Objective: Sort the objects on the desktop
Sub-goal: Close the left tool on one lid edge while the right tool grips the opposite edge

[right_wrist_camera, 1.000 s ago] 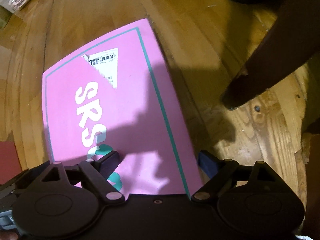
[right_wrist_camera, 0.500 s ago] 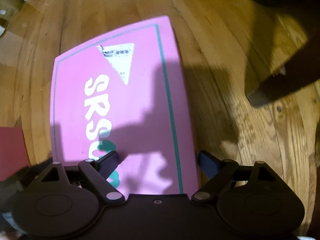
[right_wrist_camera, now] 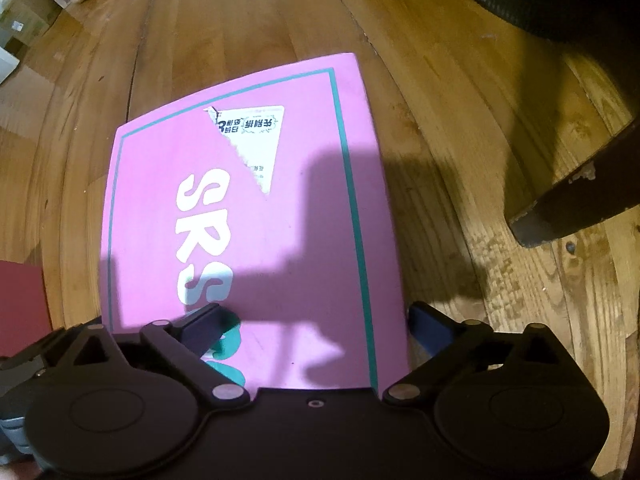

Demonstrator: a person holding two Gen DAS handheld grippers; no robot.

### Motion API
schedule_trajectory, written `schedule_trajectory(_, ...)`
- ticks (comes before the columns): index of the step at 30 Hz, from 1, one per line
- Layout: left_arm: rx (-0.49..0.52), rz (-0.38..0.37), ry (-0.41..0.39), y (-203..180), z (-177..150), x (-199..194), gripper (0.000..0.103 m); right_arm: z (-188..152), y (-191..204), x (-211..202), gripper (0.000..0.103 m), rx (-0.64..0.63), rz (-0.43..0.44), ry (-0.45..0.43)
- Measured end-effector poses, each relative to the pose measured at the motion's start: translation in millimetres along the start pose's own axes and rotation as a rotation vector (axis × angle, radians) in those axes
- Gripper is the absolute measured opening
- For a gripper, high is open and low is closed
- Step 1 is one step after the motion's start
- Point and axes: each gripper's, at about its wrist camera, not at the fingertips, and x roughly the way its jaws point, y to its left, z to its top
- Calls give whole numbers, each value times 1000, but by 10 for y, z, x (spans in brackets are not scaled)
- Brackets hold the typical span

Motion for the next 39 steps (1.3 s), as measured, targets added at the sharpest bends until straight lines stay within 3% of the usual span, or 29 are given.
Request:
schedule_trajectory(12, -42, -70, -23, 173, -80, 16, 103, 112, -25, 69, 103, 43, 21, 31)
schedule_trajectory(29, -32, -19, -28, 70, -81, -37, 103, 73, -93, -145, 101, 26, 41, 3)
schedule_trajectory(33, 20, 0, -32, -8, -11, -132, 103, 100, -106, -270, 98, 21, 49, -49)
schedule_trajectory(39, 93, 68, -32, -43, 58, -330, 103, 109, -117, -320, 98, 26, 131, -19)
